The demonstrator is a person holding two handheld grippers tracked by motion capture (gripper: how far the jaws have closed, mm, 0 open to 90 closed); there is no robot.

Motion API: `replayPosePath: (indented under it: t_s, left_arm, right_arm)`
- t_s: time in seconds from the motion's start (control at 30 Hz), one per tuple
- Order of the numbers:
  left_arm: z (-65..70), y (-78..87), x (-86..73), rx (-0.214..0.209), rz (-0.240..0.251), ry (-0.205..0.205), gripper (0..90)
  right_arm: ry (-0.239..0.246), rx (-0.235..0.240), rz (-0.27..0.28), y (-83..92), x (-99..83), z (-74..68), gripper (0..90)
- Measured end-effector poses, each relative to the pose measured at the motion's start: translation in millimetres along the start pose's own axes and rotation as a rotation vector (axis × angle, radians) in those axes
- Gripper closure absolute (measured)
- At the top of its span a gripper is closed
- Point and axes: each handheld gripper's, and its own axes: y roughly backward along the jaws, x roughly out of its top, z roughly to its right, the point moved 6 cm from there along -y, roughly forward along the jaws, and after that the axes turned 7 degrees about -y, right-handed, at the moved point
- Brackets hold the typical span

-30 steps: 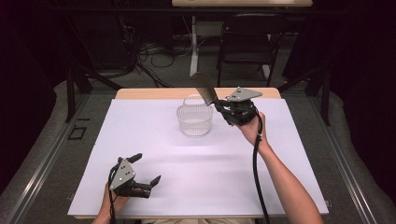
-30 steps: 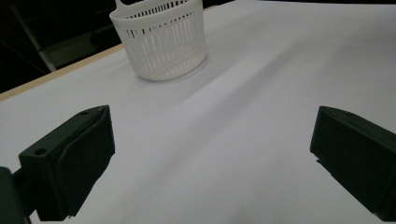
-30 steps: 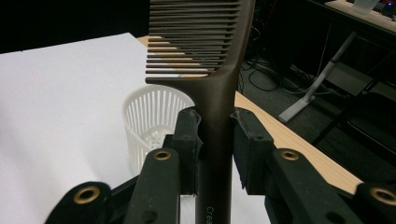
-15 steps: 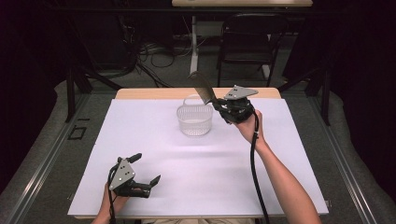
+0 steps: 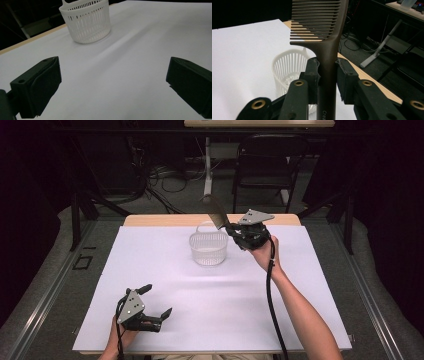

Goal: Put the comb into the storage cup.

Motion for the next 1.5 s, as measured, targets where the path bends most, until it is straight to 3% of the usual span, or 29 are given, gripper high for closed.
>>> replayPosePath:
  t_s: [0.4, 1.5]
  left_arm:
    - [-0.4, 0.1, 0.0, 0.001, 0.005, 0.004, 0.1]
    - [-1.3, 0.7, -0.1, 0.003, 0.006, 0.003, 0.1]
  right_arm:
    - [0.020, -0.007, 0.025, -5.9, 6.3, 0.3, 72.8]
    - [0.015, -0.008, 0.069, -21.0, 15.7, -3.6, 72.7]
